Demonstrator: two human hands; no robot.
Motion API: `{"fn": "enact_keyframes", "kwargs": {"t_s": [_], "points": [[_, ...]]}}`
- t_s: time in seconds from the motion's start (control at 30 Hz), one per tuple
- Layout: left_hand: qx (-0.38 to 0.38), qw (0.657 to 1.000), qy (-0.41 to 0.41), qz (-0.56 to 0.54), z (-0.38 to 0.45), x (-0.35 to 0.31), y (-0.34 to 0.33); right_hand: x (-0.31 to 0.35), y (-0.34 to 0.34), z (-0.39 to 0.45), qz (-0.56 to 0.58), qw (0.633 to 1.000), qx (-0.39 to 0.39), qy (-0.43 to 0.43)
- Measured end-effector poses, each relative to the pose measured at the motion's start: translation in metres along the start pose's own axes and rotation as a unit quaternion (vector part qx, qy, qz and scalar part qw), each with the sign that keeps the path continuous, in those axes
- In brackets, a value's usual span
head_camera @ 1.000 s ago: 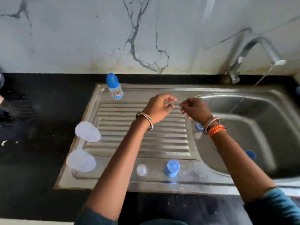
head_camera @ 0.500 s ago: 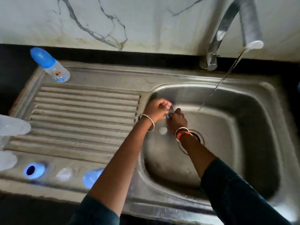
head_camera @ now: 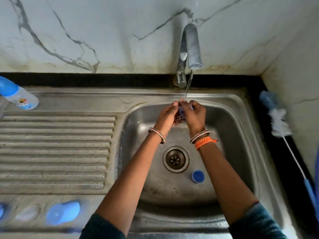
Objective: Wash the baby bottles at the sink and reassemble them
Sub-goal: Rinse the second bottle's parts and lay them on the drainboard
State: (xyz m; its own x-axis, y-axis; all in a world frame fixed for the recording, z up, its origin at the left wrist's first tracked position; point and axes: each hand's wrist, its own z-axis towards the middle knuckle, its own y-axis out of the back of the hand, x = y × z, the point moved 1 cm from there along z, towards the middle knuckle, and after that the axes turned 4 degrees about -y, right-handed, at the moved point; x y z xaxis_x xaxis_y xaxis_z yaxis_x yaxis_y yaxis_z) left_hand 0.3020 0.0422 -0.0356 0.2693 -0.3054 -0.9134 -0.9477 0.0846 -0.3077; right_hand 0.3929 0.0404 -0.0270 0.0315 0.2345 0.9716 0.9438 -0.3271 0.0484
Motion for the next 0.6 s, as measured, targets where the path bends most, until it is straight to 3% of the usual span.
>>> {"fn": "enact_keyframes", "kwargs": {"t_s": [0.13,0.27,0.43,0.57,0.6], "points": [[-0.023,0.986,-0.055,0.153,0.002,0.002,-0.013,-0.007,-0.001,-0.005,0.015,0.999,0.027,-0.026],[-0.084,0.996,-0.010,0.003,0.004,-0.005,-0.015,-0.006,0.013,-0.006,0.098,0.984,0.146,-0.035],[-0.050,0.997,0.003,-0.058,-0.004,-0.008,-0.023,0.011,0.012,-0.001,0.085,0.991,0.095,-0.026],[-0.103,0.992,-0.070,0.008,-0.010,-0.005,-0.017,0.019,0.001,-0.003,0.067,0.996,0.020,-0.051],[-0.129,0.989,-0.073,0.026,-0.011,-0.005,-0.015,0.018,0.002,-0.004,0.063,0.996,0.032,-0.056]]}}
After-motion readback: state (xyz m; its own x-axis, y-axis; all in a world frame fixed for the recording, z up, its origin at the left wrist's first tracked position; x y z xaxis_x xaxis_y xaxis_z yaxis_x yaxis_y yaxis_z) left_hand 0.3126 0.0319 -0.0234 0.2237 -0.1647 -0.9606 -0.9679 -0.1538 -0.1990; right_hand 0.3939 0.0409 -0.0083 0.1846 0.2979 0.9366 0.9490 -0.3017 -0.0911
